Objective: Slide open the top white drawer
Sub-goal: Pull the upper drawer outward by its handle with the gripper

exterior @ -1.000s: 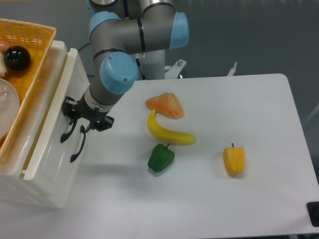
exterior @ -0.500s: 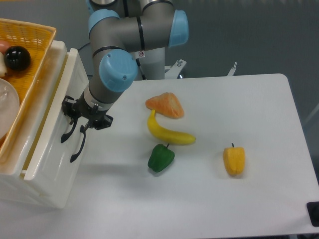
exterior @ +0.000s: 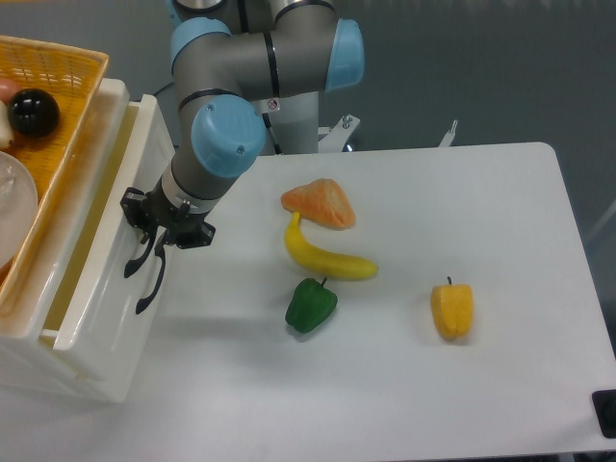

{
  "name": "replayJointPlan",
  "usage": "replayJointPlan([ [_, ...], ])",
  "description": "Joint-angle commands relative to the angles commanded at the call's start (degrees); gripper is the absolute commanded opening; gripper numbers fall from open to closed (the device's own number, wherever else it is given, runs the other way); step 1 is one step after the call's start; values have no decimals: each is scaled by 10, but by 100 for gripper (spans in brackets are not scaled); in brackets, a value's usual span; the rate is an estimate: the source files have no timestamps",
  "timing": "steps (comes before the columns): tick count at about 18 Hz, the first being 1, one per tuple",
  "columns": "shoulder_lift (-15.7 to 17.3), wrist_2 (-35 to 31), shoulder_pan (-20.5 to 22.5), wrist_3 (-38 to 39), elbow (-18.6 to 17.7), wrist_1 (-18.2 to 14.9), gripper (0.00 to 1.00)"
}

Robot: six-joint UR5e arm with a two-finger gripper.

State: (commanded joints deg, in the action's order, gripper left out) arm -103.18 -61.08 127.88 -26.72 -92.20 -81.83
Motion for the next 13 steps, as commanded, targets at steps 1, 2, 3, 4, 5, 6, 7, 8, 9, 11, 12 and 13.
replayJointPlan([
  [1, 0, 1, 0, 0, 0, 0, 27],
  [2, 0, 1, 0, 0, 0, 0, 27],
  [3, 1, 1, 0, 0, 0, 0, 27],
  [4, 1, 1, 0, 0, 0, -1, 27],
  [5, 3, 1, 0, 0, 0, -1, 27],
  [6, 4, 1, 0, 0, 0, -1, 27],
  [7, 4, 1, 2, 0, 0, -1, 27],
  [8, 4, 1, 2, 0, 0, -1, 26],
  [9, 4, 0, 3, -1, 0, -1, 26],
  [11, 4, 0, 4, -3, 1, 0, 26],
  [12, 3, 0, 4, -3, 1, 0, 26],
  [13, 3, 0, 6, -4, 1, 1, 26],
])
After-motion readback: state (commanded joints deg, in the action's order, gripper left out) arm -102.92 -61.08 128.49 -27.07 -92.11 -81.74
